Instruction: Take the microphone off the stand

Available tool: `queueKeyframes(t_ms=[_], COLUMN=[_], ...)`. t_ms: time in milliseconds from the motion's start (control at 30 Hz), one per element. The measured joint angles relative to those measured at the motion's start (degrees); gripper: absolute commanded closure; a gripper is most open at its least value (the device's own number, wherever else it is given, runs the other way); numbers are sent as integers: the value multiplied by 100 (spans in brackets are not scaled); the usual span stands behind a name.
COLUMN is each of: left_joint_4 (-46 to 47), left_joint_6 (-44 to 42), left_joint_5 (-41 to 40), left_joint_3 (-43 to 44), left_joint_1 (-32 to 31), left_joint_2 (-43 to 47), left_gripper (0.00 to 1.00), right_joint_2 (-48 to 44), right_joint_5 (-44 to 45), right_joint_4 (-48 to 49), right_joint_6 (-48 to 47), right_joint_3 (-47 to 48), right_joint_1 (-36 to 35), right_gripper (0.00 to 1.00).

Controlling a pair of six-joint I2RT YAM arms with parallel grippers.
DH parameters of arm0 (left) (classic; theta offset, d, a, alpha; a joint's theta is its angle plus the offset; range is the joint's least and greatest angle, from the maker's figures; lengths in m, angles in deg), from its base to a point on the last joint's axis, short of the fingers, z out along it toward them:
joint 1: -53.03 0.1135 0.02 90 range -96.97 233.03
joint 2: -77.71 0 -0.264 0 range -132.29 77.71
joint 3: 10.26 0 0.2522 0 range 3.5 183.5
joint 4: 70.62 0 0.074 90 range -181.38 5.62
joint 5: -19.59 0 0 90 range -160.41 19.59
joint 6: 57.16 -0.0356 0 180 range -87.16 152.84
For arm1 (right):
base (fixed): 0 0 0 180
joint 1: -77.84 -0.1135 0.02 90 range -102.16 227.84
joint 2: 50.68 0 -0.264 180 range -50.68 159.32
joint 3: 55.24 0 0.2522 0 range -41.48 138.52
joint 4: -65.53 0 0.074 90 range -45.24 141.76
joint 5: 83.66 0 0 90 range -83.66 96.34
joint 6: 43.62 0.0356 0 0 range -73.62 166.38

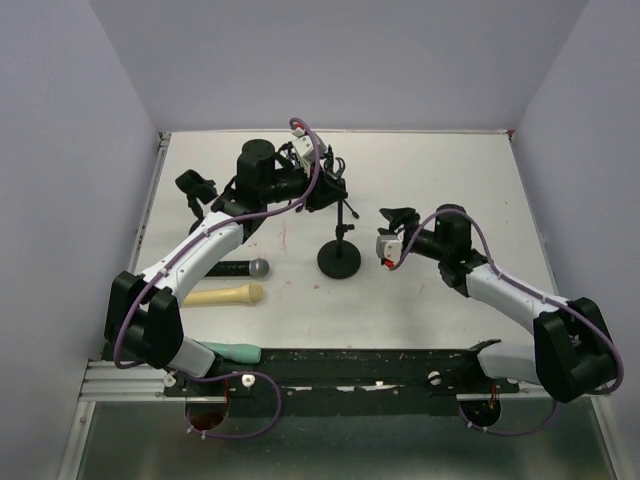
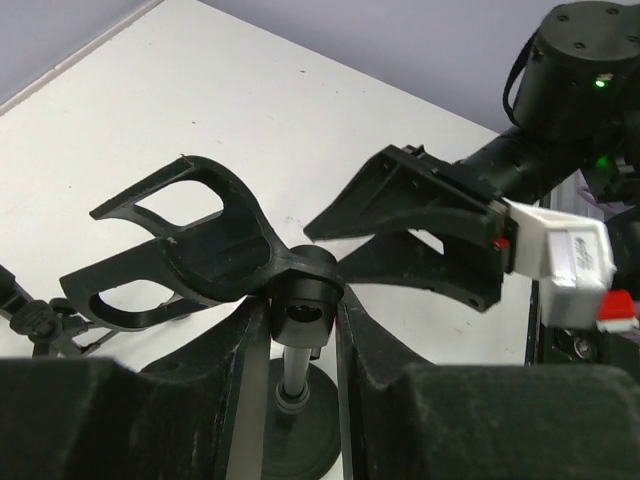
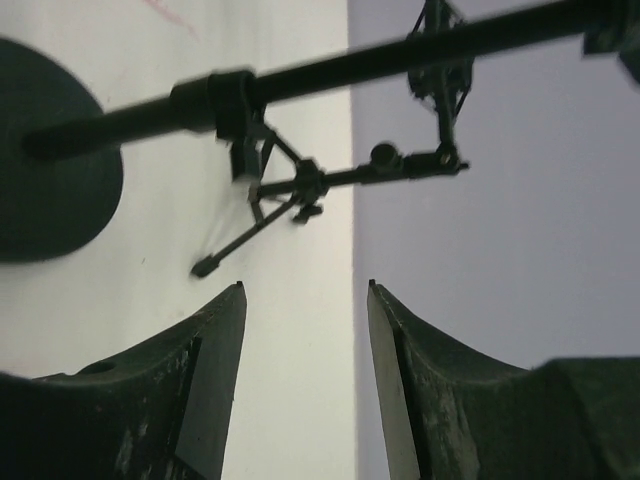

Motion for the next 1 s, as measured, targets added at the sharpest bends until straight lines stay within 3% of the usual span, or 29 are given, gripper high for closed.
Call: queueKeyframes(t_ms=[100, 200, 333, 433, 600, 767, 1000], left_joint_4=[2, 4, 33, 52, 57, 63, 76], left_joint_6=[22, 39, 61, 70, 66, 63, 68], left_joint_5=[11, 15, 22, 22, 20, -13, -35], left_joint_3=[-9, -17, -59, -74, -76, -76, -76], left_joint_1=[0, 4, 4, 7, 7, 7, 7], left_joint_2=[7, 15, 39, 48, 48, 50, 50], left_gripper=[100, 100, 100, 100, 100, 100, 100], right_joint_2=[61, 874, 2131, 2540, 3101, 3480, 3591], right_joint_5=[107, 153, -404, -970, -2387, -3145, -3473], right_joint_4=[-837, -2076, -3189, -3731, -4201, -3982, -3976], right_joint_6=[592, 1965, 4089, 5471, 7536, 9280, 9936], right_joint_3=[269, 1755, 4299, 5130, 5473, 4743, 4341], right_joint_1=[472, 1003, 1718, 2020, 1952, 1853, 1484], right_gripper=[44, 44, 36, 33, 34, 34, 34])
